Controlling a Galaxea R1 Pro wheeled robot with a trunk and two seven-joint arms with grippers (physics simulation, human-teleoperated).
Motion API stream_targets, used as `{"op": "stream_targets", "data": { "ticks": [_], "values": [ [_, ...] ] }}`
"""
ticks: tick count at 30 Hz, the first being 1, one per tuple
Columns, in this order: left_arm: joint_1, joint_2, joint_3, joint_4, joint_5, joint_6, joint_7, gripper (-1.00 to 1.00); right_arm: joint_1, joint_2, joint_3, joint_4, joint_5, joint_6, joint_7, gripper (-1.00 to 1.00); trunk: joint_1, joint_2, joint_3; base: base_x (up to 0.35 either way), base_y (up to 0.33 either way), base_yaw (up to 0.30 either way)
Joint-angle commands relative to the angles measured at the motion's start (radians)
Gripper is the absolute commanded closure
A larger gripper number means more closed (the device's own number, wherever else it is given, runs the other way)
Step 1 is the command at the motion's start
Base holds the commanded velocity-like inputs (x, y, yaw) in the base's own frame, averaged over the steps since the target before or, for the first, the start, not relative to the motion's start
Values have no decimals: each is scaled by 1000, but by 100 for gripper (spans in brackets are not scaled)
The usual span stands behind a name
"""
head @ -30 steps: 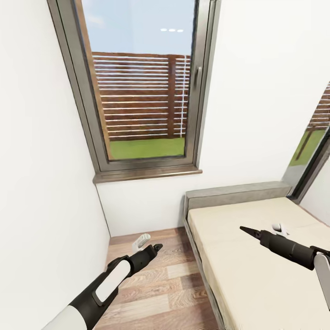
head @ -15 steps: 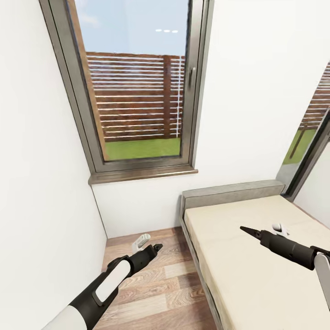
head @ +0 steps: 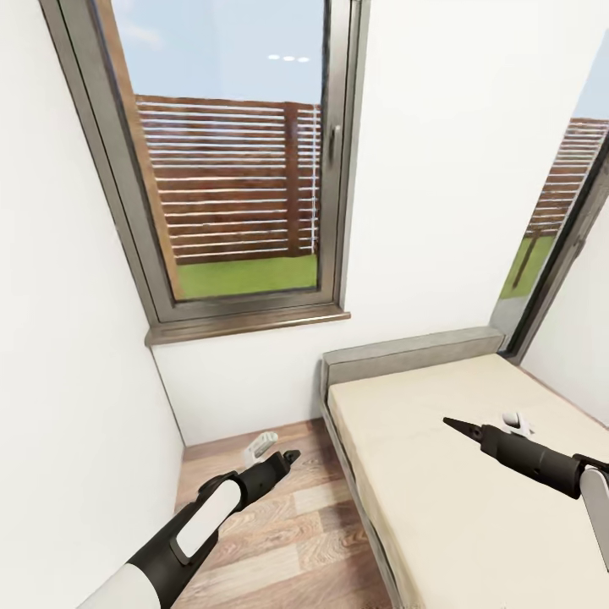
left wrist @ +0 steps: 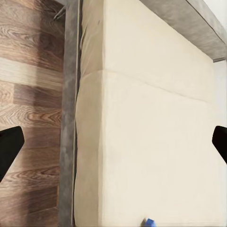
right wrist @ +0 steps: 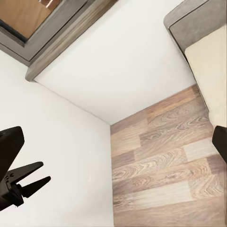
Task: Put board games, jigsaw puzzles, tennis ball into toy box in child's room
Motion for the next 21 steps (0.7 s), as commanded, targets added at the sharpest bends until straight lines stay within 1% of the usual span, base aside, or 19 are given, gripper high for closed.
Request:
{"op": "stream_targets", "data": {
  "ticks": [1, 12, 15, 21],
  "values": [
    [-1, 1, -3, -3, 9, 0, 8, -100, -1, 0, -1, 0, 4, 5, 6, -100, 1, -2, -2, 0, 0, -251],
    [-1, 1, -3, -3, 9, 0, 8, -100, -1, 0, 0, 0, 3, 5, 5, -100, 1, -2, 3, 0, 0, -258],
    [-1, 1, -3, -3, 9, 0, 8, -100, -1, 0, 0, 0, 2, 4, 5, -100, 1, -2, 4, 0, 0, -143],
    [-1, 1, -3, -3, 9, 0, 8, -100, -1, 0, -1, 0, 2, 4, 5, -100, 1, -2, 4, 0, 0, -43]
  ]
}}
